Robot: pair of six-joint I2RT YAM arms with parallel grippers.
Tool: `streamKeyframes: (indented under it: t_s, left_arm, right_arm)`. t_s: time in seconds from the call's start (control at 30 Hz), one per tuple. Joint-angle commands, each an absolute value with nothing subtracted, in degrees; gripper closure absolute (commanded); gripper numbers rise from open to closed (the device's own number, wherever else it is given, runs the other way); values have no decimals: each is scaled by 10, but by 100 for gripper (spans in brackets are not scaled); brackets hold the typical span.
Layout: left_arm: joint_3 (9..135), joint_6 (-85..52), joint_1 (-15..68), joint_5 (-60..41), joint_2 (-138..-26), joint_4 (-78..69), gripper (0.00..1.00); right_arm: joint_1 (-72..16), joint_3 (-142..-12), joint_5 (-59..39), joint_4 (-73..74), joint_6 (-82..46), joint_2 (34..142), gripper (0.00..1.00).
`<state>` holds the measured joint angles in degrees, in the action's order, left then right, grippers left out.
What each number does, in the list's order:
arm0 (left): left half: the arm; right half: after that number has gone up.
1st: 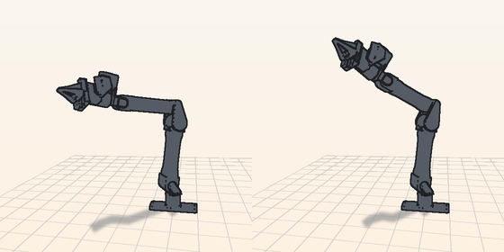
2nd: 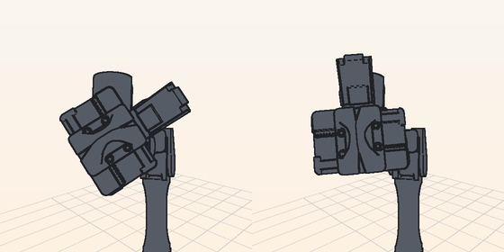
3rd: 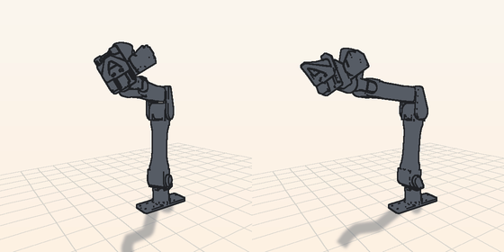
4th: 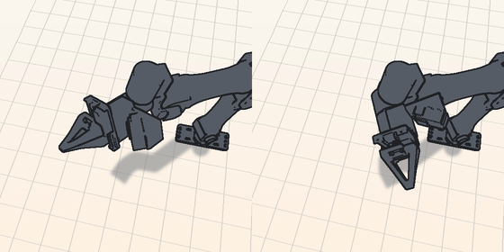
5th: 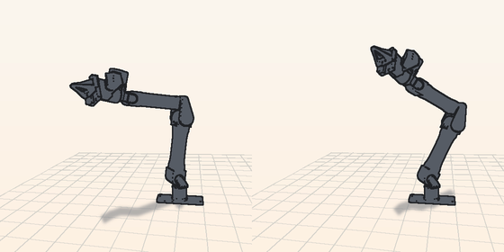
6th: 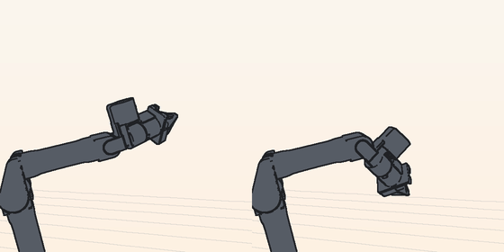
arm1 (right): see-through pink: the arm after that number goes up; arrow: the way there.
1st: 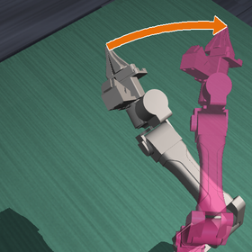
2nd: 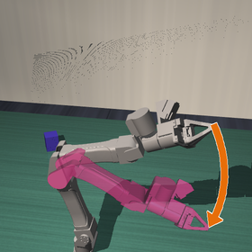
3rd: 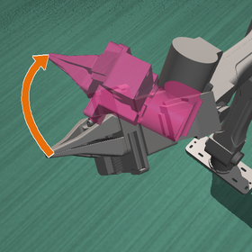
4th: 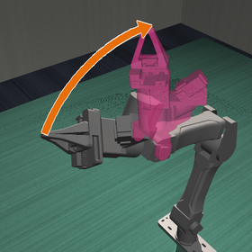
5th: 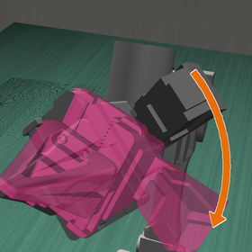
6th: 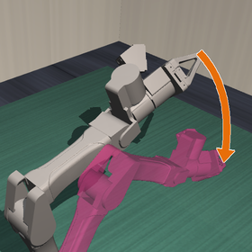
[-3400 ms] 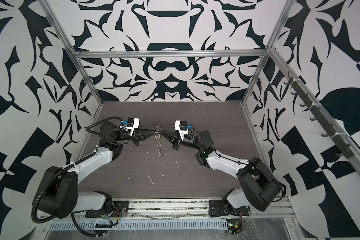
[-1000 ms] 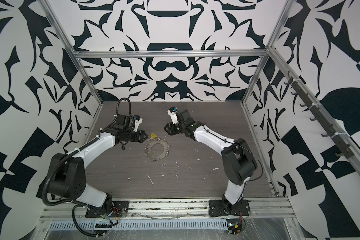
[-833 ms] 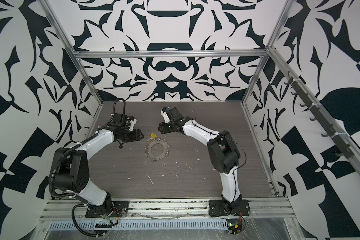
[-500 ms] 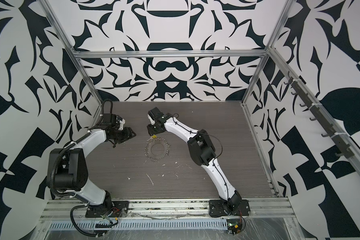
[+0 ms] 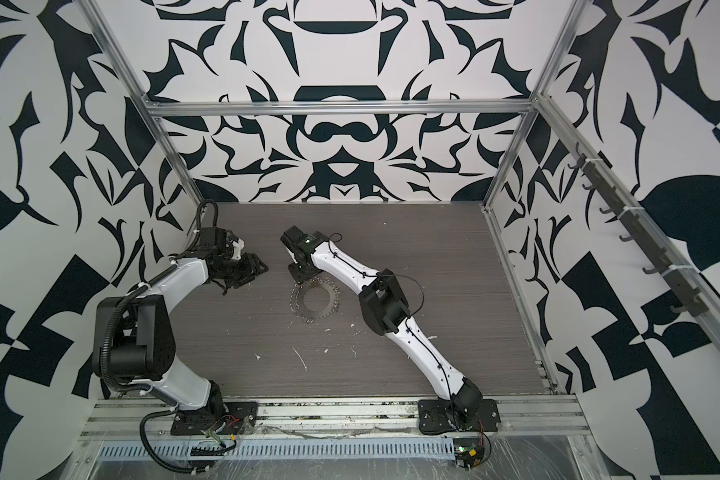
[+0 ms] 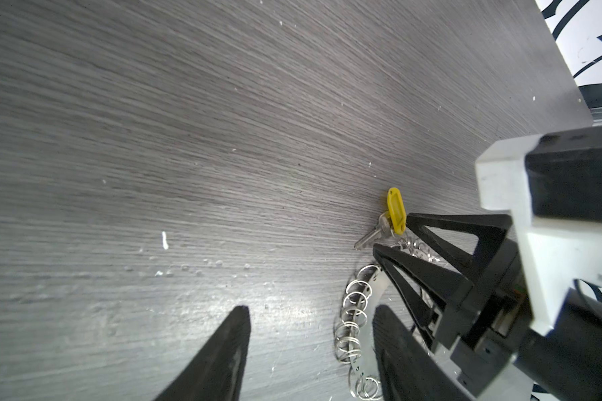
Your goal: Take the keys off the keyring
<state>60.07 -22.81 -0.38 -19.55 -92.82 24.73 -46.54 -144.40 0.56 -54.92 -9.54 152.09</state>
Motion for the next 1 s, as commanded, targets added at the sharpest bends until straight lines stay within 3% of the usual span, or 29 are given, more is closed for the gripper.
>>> streamKeyframes:
  t_s: [0.0,0.17,0.43,0.7,0.97]
  left_arm:
    - [600,-240,-7,-209,-938,260,40]
    - [600,-240,-7,-213,-939,262,42]
    - [598,-240,-7,-216,-933,271,42]
    - [597,-235,-13,-207,-912,288,42]
    - [589,-242,-13,-209,-913,286,42]
  right_arm:
    - [-465,-1459,31,-580,-76,1507,51]
    - [-465,-1437,29,-576,-62,1501,60]
    - [-471,-1363,-151,-547,-7,1451,54]
    - [-486,-1216,-210,-535,58,1336,52]
    - [-489,-1148,-126,-522,52,1259,50]
